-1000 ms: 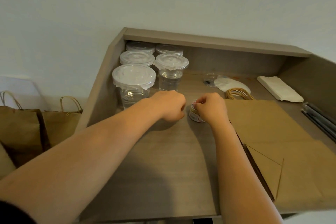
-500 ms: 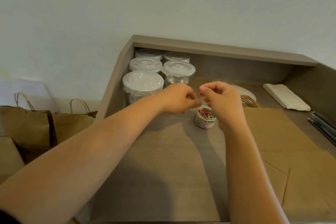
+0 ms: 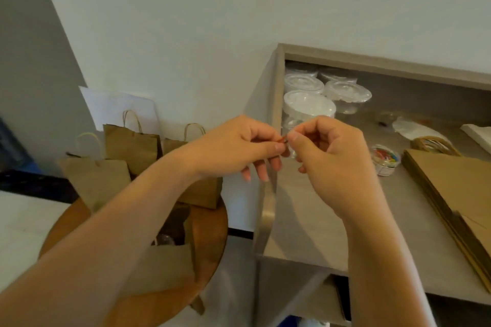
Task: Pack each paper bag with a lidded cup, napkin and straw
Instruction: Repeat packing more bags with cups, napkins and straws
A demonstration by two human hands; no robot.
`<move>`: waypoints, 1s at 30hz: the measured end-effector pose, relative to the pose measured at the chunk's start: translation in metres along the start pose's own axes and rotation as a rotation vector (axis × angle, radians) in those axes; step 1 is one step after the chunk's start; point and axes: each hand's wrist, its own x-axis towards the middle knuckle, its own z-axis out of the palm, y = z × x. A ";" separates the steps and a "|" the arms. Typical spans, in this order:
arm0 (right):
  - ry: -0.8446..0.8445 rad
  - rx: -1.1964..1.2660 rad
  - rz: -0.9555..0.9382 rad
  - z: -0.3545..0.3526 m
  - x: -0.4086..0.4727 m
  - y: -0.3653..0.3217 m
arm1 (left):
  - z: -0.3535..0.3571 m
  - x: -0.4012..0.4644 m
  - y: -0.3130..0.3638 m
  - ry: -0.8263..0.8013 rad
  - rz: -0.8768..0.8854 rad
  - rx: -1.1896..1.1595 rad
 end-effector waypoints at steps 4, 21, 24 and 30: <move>-0.117 -0.055 -0.002 0.062 -0.020 -0.016 | -0.026 -0.056 -0.037 0.017 -0.066 0.037; -0.746 -0.217 0.548 0.281 -0.084 0.114 | -0.054 -0.171 -0.282 0.219 -0.452 0.381; -0.691 -0.202 0.550 0.289 -0.081 0.123 | -0.054 -0.169 -0.293 0.174 -0.459 0.387; -0.652 -0.199 0.535 0.294 -0.074 0.134 | -0.047 -0.161 -0.314 0.165 -0.456 0.584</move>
